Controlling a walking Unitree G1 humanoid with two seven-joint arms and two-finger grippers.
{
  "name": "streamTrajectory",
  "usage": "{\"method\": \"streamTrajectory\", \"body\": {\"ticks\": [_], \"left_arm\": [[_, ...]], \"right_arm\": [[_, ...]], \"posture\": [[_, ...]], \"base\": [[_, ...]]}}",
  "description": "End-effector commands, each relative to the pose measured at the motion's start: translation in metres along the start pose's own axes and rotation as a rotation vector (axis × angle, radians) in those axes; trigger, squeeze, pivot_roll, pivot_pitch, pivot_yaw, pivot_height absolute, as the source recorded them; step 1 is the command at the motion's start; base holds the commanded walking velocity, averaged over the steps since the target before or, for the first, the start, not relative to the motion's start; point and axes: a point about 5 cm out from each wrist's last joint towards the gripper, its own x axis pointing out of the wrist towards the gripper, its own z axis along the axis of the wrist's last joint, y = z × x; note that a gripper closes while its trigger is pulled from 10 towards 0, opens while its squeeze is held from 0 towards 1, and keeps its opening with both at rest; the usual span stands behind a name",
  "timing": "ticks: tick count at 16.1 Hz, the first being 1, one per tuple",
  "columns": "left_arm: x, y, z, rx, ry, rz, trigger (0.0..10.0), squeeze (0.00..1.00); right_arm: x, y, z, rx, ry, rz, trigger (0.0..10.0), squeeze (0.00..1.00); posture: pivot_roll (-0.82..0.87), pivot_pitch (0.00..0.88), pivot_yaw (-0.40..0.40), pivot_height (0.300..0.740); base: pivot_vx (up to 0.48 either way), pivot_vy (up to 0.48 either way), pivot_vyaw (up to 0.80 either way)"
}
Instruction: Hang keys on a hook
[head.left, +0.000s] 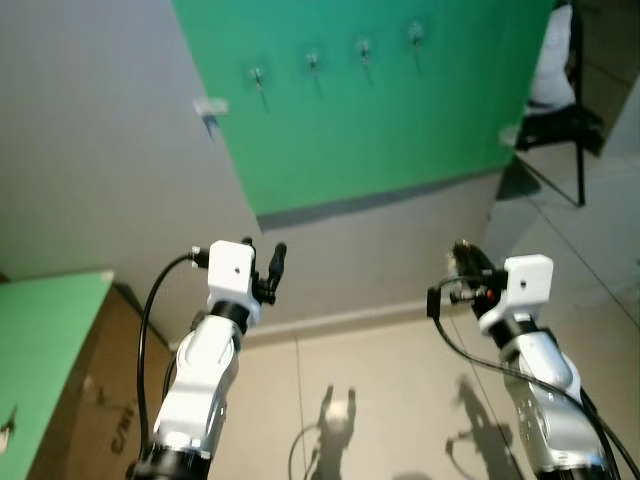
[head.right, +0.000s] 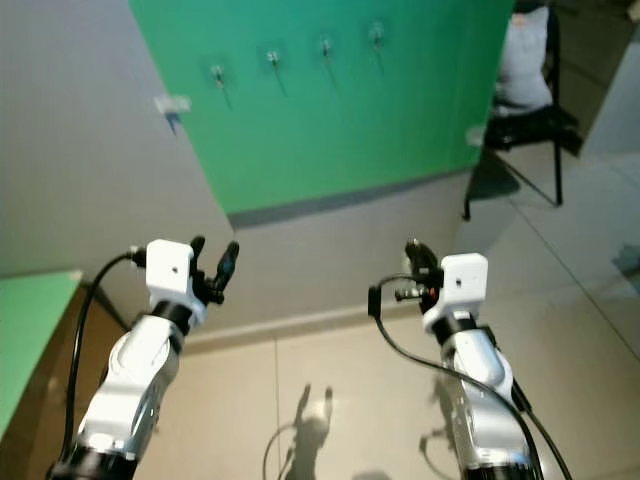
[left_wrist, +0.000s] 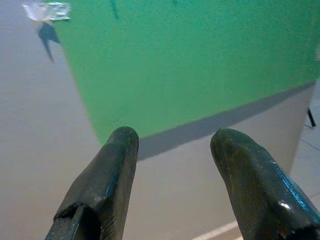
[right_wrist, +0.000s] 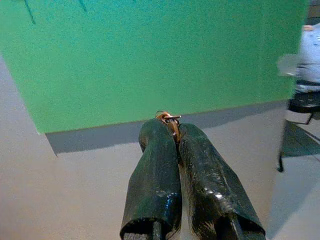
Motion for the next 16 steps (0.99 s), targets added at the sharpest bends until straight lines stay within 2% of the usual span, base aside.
{"method": "streamTrajectory", "body": {"ticks": [1,5,10,13,16], "left_arm": [[0.0,0.009,0.0,0.022,0.009,0.023,10.0,0.0],[0.001,0.008,0.0,0.023,0.008,0.013,10.0,0.0],[0.004,0.007,0.002,0.022,0.0,0.01,10.0,0.0],[0.002,0.004,0.002,0.024,-0.009,-0.007,10.0,0.0],[0.002,0.003,0.0,0.026,0.004,-0.01,10.0,0.0]], "right_arm": [[0.005,0.014,0.007,0.03,-0.023,0.045,0.0,0.0],[0.013,0.023,0.02,0.058,-0.036,0.116,0.0,0.0],[0.035,0.029,0.048,0.009,-0.01,0.257,0.0,0.0],[0.047,0.029,0.062,-0.031,0.002,0.256,0.0,0.0],[0.056,0.039,0.075,0.006,0.001,0.327,0.0,0.0]], "posture": [[-0.28,0.0,0.15,0.74],[-0.29,0.0,0.155,0.74],[-0.28,0.0,0.151,0.74],[-0.28,0.0,0.149,0.74],[-0.27,0.0,0.147,0.74]], "base": [[0.446,0.0,0.0],[0.446,0.0,0.0],[0.446,0.0,0.0],[0.446,0.0,0.0],[0.441,0.0,0.0]]}}
